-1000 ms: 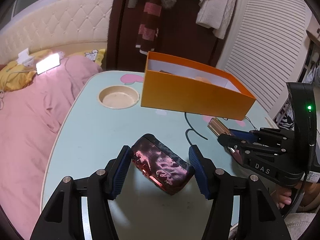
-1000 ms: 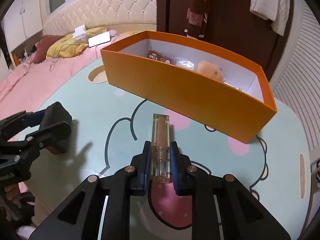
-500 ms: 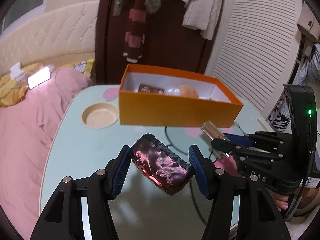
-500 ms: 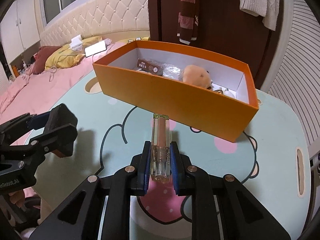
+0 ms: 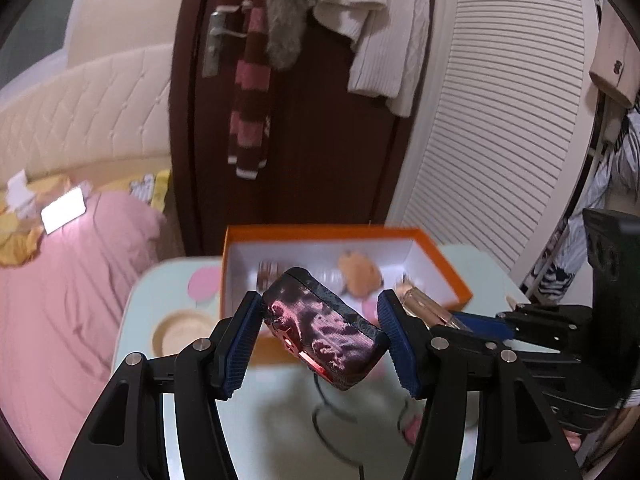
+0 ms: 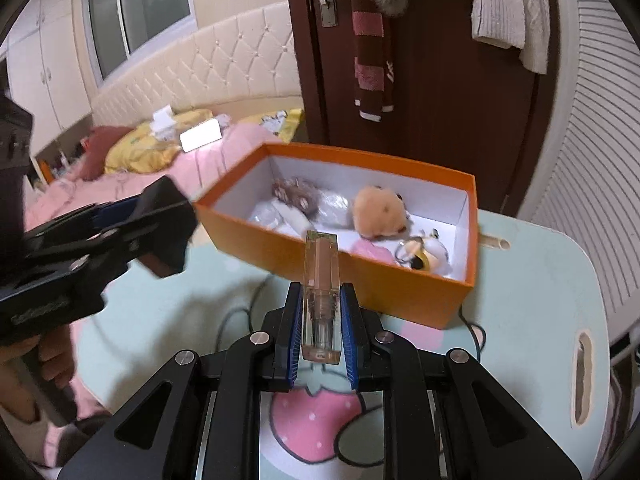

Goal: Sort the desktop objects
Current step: 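Carry the red case and perfume bottle into the orange box with both tools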

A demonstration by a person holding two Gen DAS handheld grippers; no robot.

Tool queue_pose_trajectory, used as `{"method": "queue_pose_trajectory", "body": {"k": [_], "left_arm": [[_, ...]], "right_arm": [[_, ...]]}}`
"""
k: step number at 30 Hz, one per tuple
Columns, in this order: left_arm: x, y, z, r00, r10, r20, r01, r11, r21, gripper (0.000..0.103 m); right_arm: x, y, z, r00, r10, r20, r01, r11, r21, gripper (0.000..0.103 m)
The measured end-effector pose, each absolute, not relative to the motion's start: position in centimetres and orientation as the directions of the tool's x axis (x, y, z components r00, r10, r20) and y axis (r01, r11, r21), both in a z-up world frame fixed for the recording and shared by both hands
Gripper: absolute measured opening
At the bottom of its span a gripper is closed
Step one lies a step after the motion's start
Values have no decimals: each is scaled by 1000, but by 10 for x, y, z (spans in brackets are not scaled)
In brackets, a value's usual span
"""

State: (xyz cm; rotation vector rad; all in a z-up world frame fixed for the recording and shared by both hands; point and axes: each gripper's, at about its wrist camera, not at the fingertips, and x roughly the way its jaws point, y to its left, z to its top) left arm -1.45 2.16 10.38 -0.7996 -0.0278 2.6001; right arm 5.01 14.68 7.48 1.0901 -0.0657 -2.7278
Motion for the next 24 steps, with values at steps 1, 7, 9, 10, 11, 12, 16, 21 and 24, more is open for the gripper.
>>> {"method": "queue_pose_trajectory", "body": {"k": [1, 7, 9, 10, 11, 12, 16, 21, 24], "left_arm": [[-22, 24, 106, -751, 392, -531, -384, -914, -131, 59], [-66, 37, 102, -743, 386, -547, -379, -916, -131, 59], [-79, 41, 97, -734, 385, -559, -377, -916, -136, 59], [-83, 42, 95, -730, 385, -565, -376, -916, -139, 59], [-87, 43, 92, -725, 386, -570, -375, -916, -143, 59], [-91, 43, 89, -720, 386, -577, -373, -916, -147, 59], [-103, 44, 81, -708, 381, -594, -361, -919, -159, 59], [-108, 41, 76, -720, 356, -596, -327, -931, -161, 61], [-110, 40, 73, -725, 339, -599, -314, -937, -150, 78]], "right_arm": [[47, 149, 79, -709, -218, -671, 175, -976, 132, 19], [12, 160, 91, -744, -170, -647, 125, -985, 116, 19], [-3, 163, 90, -744, -155, -649, 113, -988, 107, 19], [-10, 164, 89, -744, -151, -651, 108, -989, 106, 19], [-16, 166, 87, -742, -146, -654, 103, -989, 104, 19], [-23, 167, 84, -738, -140, -660, 97, -990, 101, 19], [-44, 170, 75, -720, -137, -680, 84, -990, 111, 19], [-55, 171, 65, -712, -129, -690, 90, -992, 93, 19], [-60, 173, 58, -687, -137, -713, 92, -991, 101, 20]]}}
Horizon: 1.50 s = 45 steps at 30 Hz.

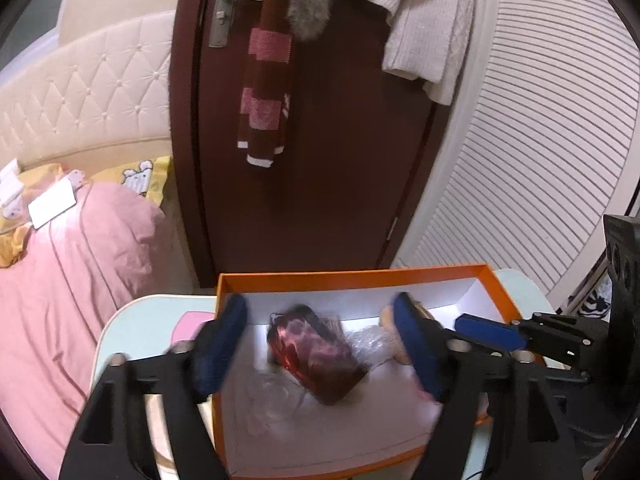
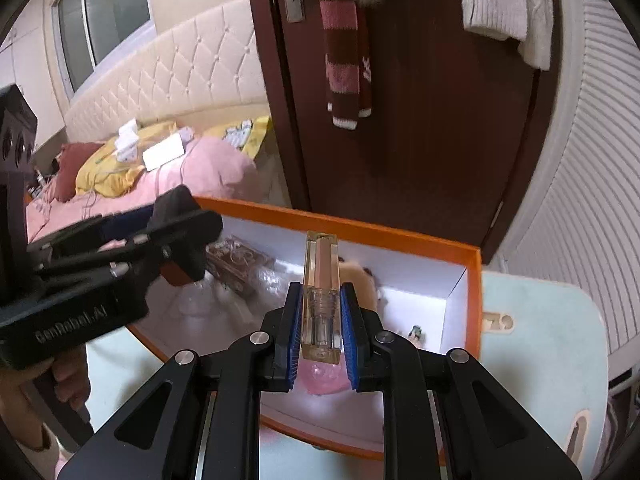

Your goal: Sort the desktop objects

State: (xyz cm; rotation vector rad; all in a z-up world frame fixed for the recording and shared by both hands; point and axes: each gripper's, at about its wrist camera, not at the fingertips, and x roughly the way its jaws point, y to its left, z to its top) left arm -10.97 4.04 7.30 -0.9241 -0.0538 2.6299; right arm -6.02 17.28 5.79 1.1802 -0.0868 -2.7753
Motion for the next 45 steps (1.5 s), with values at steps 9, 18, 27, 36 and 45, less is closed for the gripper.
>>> {"method": "queue_pose_trajectory", "body": {"k": [9, 18, 27, 36, 45], "left_arm": [[-103, 40, 59, -695, 334, -637, -320, -937, -142, 78], [-74, 62, 51, -713, 261, -651, -331, -944, -16, 80], [-51, 42, 72, -735, 366, -571, -336, -928, -163, 98], [-1, 37, 59, -723, 319, -612, -301, -944, -136, 98], [21, 22, 22, -693, 249, -677, -173, -968, -179, 99]], "right_arm": [[-64, 191, 46, -663, -134, -736, 44, -989, 140, 30], [-74, 197, 43, -668, -88, -739, 44, -996, 79, 30], [-52, 205, 59, -705, -139, -695, 44, -987, 153, 31], [-1, 187, 73, -722, -47, -691, 1, -998, 67, 67], [35, 191, 53, -675, 8, -738, -91, -993, 73, 67]]}}
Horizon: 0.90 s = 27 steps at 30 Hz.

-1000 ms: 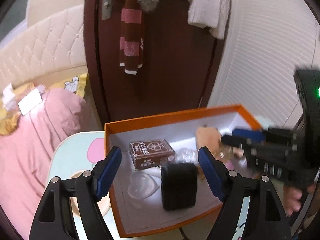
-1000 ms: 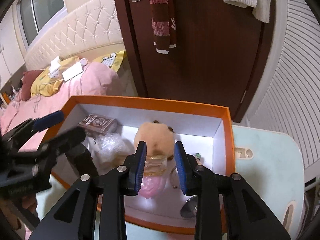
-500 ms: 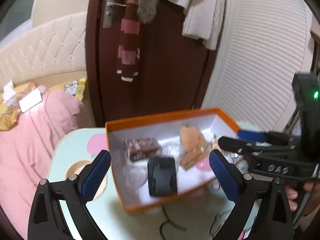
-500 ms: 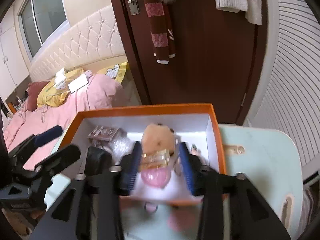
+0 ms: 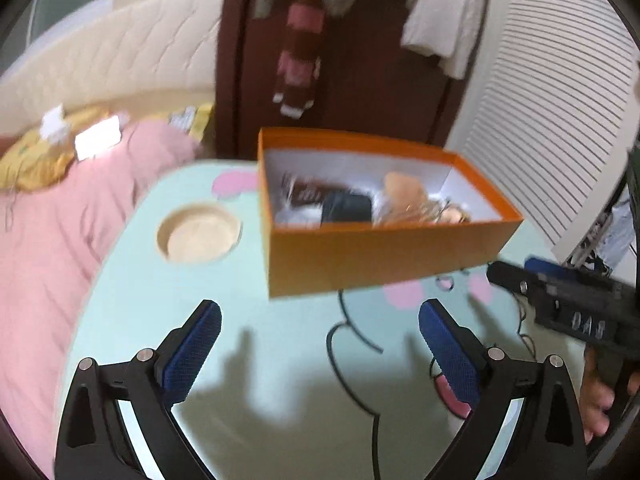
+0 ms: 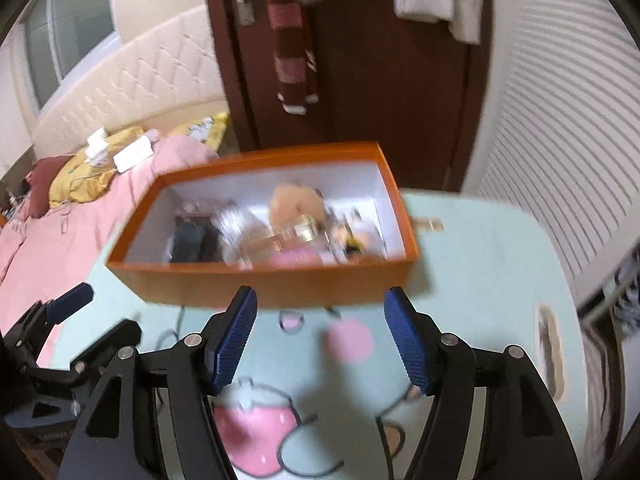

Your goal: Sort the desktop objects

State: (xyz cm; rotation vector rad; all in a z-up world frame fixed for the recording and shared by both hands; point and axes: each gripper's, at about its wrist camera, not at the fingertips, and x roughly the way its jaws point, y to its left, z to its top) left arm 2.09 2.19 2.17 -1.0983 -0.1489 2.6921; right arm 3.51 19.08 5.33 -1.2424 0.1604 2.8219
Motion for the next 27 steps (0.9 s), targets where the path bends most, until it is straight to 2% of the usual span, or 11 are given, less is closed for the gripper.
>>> {"method": "queue_pose_trajectory", "body": {"k": [7, 9, 15, 21, 27], "left_arm": [[14, 21, -1, -669, 168, -724, -103, -986, -134, 99], [13, 23, -5, -665, 150, -732, -102, -989, -110, 102], [11, 39, -11, -658, 66, -750, -118, -993, 17, 103], [10, 38, -8, -659, 69, -749, -120, -993, 14, 103], [-2, 40, -5, -655, 68, -753, -116, -993, 11, 103]], "right_arm": [[46, 193, 15, -581, 16, -814, -131, -989, 74, 67], [46, 192, 12, -570, 31, -821, -144, -988, 63, 71], [41, 187, -1, -565, 91, -820, -159, -987, 0, 102], [39, 190, -8, -618, 108, -779, -173, -985, 1, 103], [37, 191, -9, -621, 110, -776, -172, -985, -2, 103]]}}
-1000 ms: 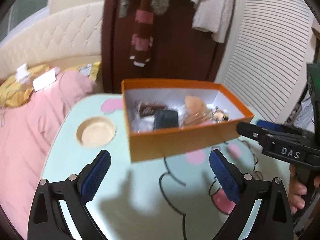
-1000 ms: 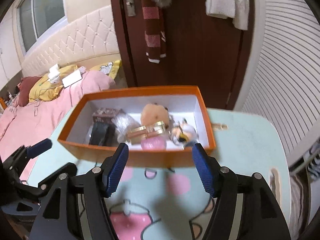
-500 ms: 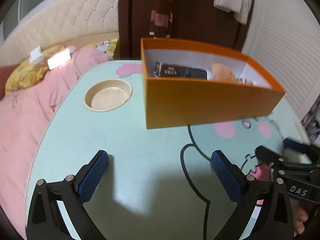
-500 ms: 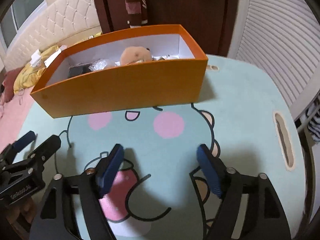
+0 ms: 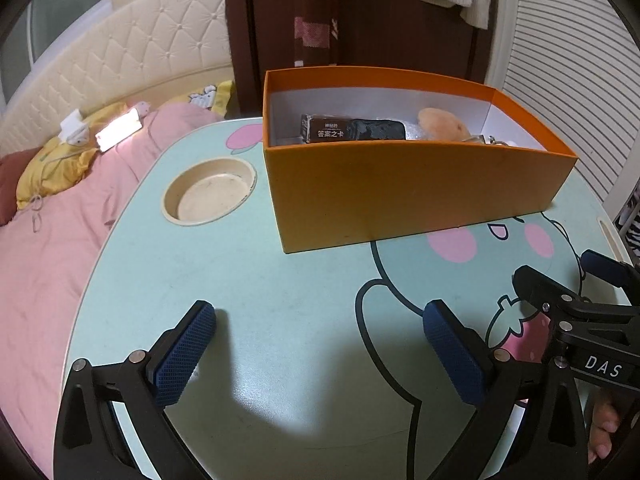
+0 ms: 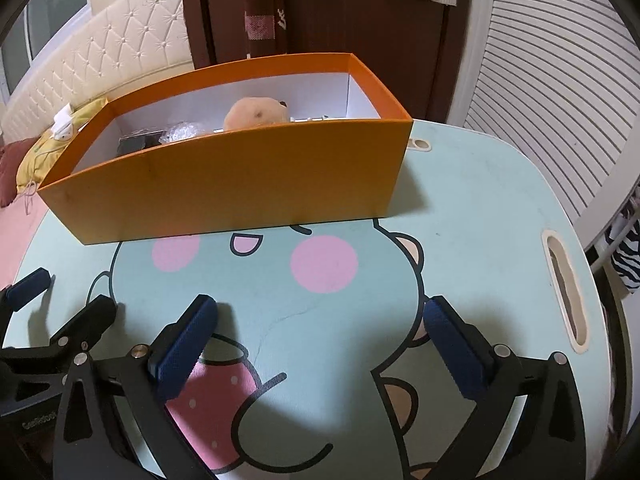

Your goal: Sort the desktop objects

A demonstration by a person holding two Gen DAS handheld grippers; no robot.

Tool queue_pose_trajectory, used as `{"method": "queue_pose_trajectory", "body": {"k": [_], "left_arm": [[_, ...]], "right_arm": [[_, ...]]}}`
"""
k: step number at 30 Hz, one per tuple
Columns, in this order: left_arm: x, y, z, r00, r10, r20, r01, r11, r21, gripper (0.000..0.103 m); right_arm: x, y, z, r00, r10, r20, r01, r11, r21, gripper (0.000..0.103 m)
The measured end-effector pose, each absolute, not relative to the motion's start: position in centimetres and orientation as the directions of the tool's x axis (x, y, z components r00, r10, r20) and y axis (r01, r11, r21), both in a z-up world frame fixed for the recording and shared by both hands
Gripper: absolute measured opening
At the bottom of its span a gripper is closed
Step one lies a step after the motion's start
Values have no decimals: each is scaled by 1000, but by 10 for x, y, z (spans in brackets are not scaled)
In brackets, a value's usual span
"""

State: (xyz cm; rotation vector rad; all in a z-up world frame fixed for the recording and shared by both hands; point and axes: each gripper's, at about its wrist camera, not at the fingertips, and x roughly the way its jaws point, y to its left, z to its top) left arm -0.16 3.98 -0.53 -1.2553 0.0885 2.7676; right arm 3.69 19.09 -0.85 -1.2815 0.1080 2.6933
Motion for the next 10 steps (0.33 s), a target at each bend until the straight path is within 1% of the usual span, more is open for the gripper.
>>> {"method": "queue_pose_trajectory", "body": {"k": [10], "left_arm": [[-1, 42, -12, -654, 78, -752, -119, -993, 0, 103]], "right_arm": [[36, 188, -4, -618, 117, -778, -168, -986, -14, 103]]}}
